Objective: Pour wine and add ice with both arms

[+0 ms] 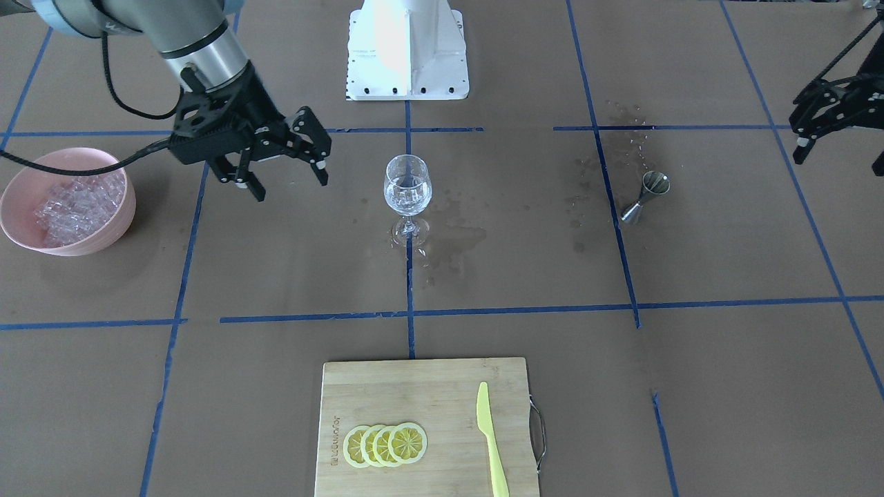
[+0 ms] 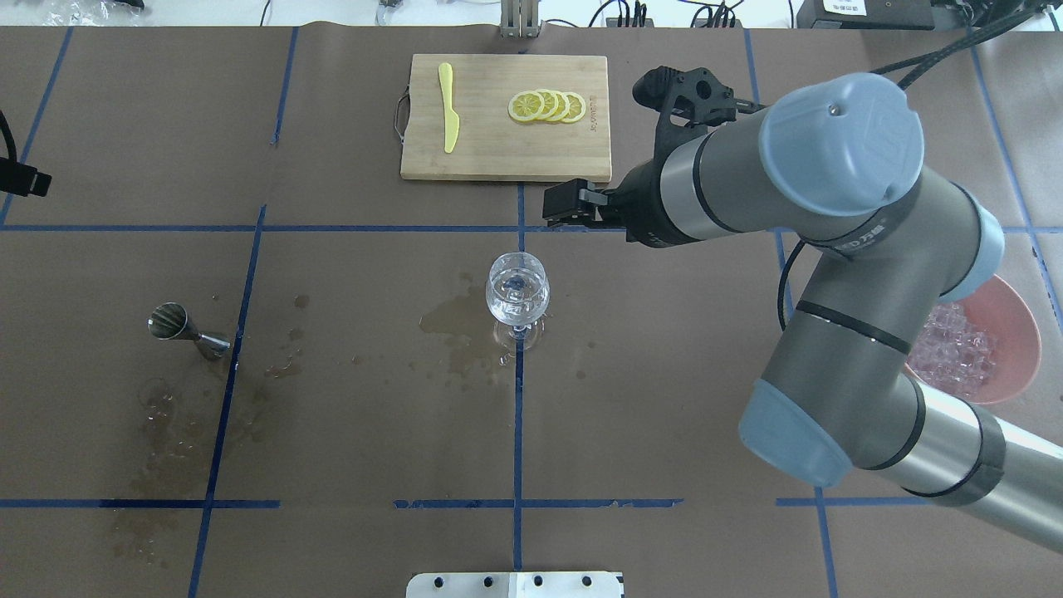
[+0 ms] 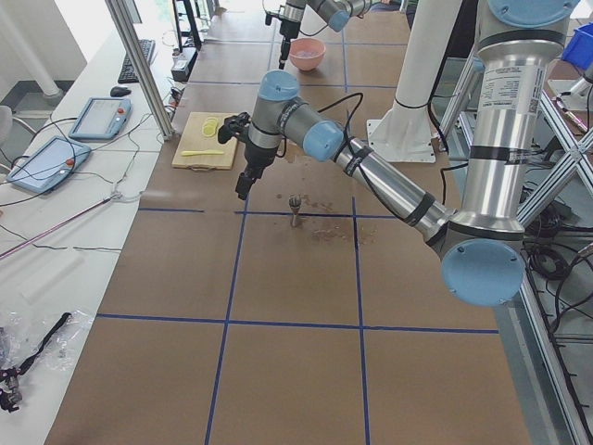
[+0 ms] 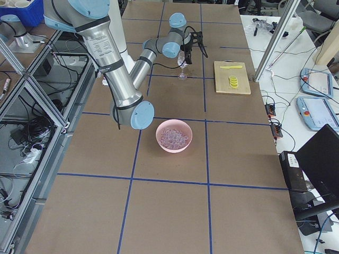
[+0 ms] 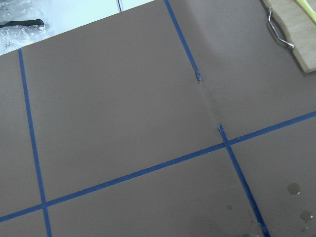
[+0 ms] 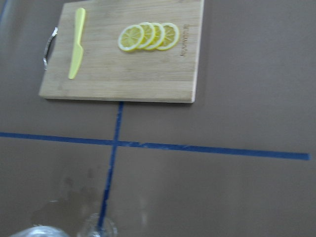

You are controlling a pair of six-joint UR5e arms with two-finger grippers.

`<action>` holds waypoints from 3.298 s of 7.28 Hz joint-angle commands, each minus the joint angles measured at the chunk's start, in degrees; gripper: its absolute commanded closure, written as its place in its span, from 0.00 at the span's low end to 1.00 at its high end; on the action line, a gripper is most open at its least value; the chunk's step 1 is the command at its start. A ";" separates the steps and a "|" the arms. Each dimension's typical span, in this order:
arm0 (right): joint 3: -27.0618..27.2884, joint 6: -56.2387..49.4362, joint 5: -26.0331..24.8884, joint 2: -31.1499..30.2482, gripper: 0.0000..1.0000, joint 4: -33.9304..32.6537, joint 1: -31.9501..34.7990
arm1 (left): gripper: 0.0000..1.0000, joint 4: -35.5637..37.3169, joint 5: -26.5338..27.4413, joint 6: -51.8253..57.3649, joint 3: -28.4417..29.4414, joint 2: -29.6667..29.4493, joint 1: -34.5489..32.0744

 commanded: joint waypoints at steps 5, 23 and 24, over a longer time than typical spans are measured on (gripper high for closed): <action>-20.60 -53.17 19.14 -11.30 0.00 -5.85 27.63 | 0.00 -0.05 -10.04 14.88 17.21 0.54 -12.41; -25.57 -63.96 28.39 -23.79 0.00 -5.85 47.36 | 0.00 -1.19 -14.96 10.57 23.39 6.42 -14.96; -25.39 -64.05 28.22 -24.22 0.00 -5.50 47.36 | 0.00 -1.19 -14.96 10.57 23.39 6.34 -14.96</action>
